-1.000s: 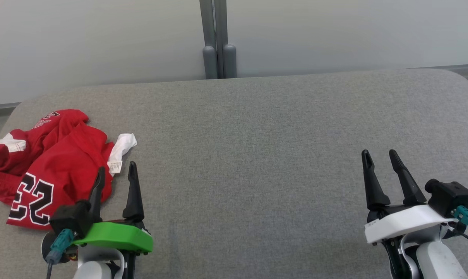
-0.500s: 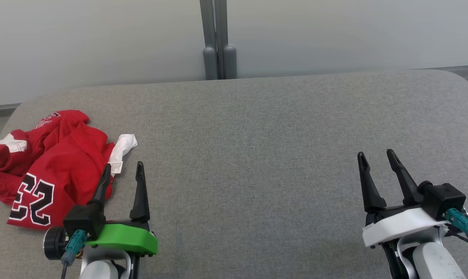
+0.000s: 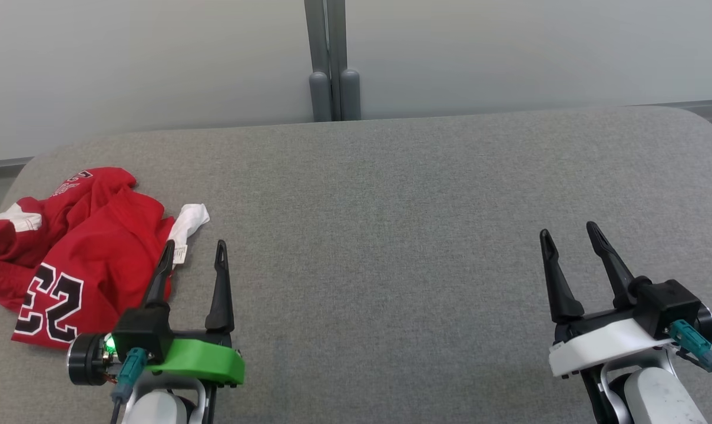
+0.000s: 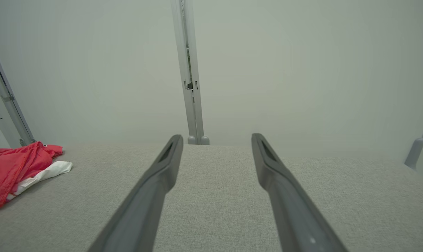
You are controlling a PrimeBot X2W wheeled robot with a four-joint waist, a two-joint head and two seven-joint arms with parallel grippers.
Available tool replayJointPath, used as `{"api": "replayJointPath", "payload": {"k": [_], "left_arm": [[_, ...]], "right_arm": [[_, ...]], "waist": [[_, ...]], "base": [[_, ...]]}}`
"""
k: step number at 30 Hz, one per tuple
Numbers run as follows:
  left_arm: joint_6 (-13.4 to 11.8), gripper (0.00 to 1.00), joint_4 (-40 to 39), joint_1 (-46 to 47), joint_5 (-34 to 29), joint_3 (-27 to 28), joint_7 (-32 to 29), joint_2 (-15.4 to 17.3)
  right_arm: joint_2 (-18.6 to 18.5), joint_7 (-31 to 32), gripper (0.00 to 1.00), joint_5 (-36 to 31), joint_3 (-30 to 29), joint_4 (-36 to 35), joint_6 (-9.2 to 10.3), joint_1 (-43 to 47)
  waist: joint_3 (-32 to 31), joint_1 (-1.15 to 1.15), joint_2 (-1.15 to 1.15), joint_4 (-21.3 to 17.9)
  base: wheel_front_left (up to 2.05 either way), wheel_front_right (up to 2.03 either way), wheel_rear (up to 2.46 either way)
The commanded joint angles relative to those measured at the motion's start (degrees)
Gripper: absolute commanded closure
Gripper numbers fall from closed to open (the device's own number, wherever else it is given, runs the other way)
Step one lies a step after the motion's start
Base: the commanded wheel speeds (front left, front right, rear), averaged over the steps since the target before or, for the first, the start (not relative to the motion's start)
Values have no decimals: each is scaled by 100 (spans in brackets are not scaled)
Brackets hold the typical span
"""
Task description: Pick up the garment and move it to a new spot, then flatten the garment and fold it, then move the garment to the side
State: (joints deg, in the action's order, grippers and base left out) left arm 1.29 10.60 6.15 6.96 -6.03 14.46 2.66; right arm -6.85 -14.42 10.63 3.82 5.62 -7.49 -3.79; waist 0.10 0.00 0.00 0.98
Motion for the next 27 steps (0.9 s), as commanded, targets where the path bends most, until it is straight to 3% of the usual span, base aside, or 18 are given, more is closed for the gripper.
{"api": "replayJointPath", "payload": {"k": [1, 27], "left_arm": [[-27, 0, -12, 63, -110, -23, 44, 39], [-54, 0, 62, 88, 4, -23, 78, 39]], "right_arm": [[-28, -49, 0, -109, 10, -38, 0, 31], [79, -80, 0, -152, -68, -91, 0, 78]], "waist": [[-3, 0, 0, 4], [16, 0, 0, 102]], "base": [[0, 0, 0], [0, 0, 0]]}}
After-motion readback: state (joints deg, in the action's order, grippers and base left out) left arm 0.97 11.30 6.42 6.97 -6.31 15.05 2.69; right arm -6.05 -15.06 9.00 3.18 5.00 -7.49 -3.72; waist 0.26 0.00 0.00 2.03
